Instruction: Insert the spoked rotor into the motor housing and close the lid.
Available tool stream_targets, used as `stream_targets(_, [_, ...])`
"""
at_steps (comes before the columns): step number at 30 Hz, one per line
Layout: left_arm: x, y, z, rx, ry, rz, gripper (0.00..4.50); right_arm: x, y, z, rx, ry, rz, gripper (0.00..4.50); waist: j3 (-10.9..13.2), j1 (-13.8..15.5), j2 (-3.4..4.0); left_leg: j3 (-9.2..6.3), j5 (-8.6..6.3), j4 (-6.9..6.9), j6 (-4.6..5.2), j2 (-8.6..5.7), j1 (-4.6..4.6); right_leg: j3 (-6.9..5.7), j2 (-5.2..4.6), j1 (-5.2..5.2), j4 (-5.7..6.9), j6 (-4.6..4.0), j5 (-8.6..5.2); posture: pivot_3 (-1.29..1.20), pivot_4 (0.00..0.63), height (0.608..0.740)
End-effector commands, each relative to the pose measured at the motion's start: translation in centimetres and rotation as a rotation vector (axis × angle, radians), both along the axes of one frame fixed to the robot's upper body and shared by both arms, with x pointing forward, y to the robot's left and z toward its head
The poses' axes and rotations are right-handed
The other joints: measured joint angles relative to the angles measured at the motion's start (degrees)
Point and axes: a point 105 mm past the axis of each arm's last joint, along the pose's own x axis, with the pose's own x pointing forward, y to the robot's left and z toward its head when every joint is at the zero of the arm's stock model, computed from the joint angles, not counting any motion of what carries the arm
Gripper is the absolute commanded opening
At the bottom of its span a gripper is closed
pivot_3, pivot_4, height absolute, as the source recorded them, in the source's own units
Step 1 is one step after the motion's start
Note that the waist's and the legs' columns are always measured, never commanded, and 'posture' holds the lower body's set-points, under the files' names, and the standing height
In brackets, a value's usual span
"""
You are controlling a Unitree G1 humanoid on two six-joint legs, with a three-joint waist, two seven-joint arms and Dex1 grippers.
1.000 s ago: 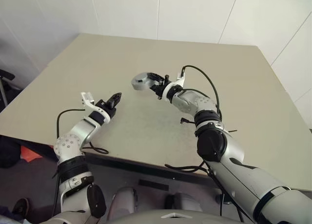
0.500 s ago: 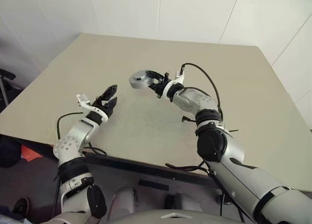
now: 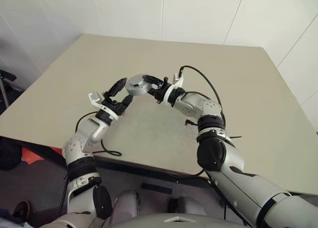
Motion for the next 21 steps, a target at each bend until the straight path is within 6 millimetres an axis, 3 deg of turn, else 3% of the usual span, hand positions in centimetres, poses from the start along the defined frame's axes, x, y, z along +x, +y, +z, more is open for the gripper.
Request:
stream_targets(1, [0.0, 0.6, 1.5, -0.03, -0.055, 0.013, 4.46, 0.1, -0.3, 1.9, 0.037, -0.06, -0.004, 1.96, 0.0, 0.0, 0.0, 0.0, 0.0, 0.0, 0.0, 0.0, 0.0, 0.0, 0.0, 0.0, 0.0, 0.01, 0.01, 0.0, 0.0, 0.74])
stream_targets(7, [0.5, 1.2, 1.2, -0.044, -0.027, 0.049, 4.46, -0.3, -0.1, 2.3, 0.048, -0.078, 0.025, 1.96, 0.0, 0.0, 0.0, -0.02, 0.01, 0.0, -0.02, -0.02, 0.0, 0.01, 0.0, 0.02, -0.02, 0.09, 0.05, 0.0, 0.0, 0.74])
stream_targets(21, [2.6, -1.6, 0.4, -0.049, 0.012, -0.015, 4.46, -0.6, 0.1, 2.9, 0.053, -0.112, 0.03, 1.96, 0.0, 0.04, 0.0, -0.05, 0.04, 0.0, -0.08, -0.05, 0.01, 0.04, 0.0, 0.06, -0.04, 0.23, 0.12, 0.0, 0.0, 0.74])
